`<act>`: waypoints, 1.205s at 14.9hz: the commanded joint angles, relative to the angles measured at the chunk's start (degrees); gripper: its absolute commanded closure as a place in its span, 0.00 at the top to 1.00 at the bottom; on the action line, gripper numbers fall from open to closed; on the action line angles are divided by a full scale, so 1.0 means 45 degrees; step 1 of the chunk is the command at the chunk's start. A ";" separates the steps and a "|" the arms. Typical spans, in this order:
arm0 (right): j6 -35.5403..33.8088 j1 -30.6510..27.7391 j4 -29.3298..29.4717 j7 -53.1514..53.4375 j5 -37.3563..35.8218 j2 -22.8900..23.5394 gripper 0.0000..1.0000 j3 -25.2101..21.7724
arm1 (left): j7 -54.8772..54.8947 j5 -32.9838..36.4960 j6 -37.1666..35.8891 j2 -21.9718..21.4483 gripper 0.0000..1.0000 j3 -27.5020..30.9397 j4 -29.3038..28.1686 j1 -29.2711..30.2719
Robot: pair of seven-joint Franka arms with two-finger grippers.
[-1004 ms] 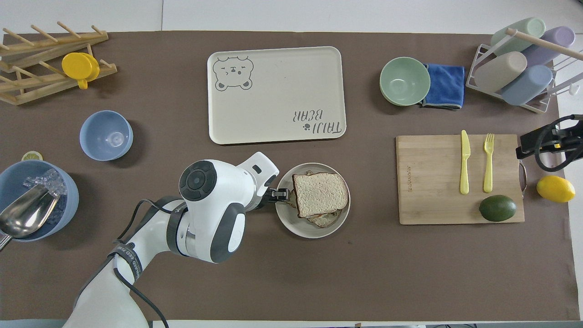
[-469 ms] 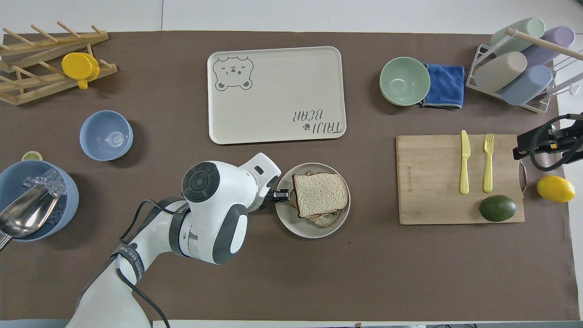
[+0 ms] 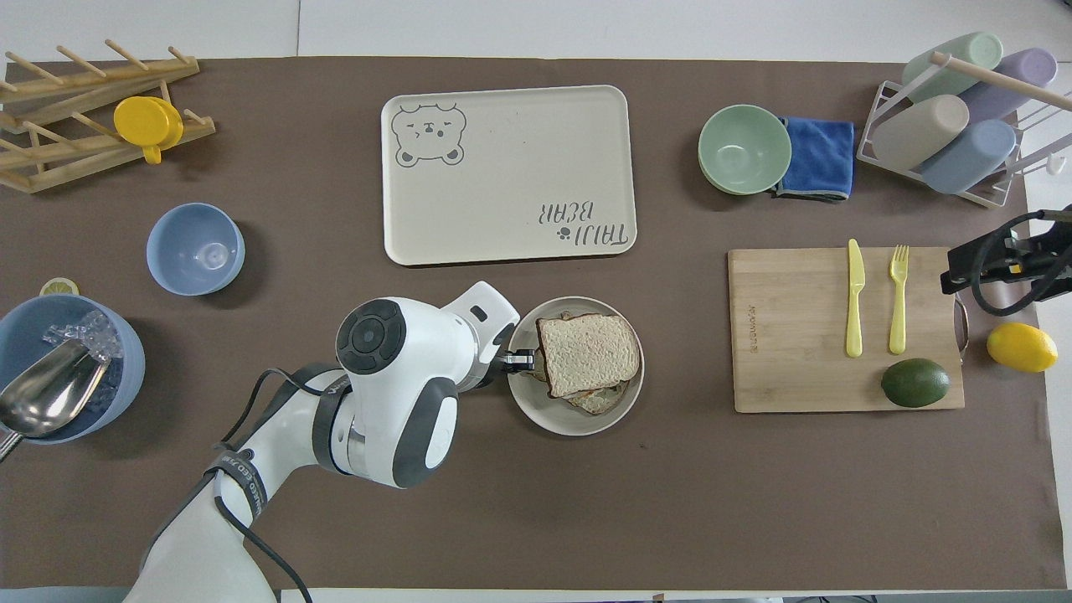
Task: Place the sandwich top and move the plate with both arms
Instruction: 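Grasp the plate rim with the left gripper, then slide the plate with the left gripper onto the cream tray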
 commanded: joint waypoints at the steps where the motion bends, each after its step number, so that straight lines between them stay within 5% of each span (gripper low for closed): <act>1: -0.0103 -0.0029 -0.0247 0.0167 0.0049 -0.0259 1.00 0.0071 | -0.0153 -0.0189 0.0043 -0.0004 0.00 0.0181 -0.0130 -0.0181; 8: -0.0103 -0.0029 -0.0247 0.0167 0.0049 -0.0259 1.00 0.0071 | -0.0095 -0.0228 -0.0950 -0.0199 0.00 0.0220 0.0687 0.0463; 12: -0.0103 -0.0048 -0.0247 0.0167 0.0049 -0.0259 1.00 0.0071 | -0.0133 -0.0228 -0.3273 -0.0005 0.00 0.0220 0.2736 0.1868; 18: -0.0103 -0.0048 -0.0247 0.0167 0.0049 -0.0259 1.00 0.0071 | -0.0153 -0.0189 -0.5422 0.1906 0.00 0.0240 0.6874 0.3841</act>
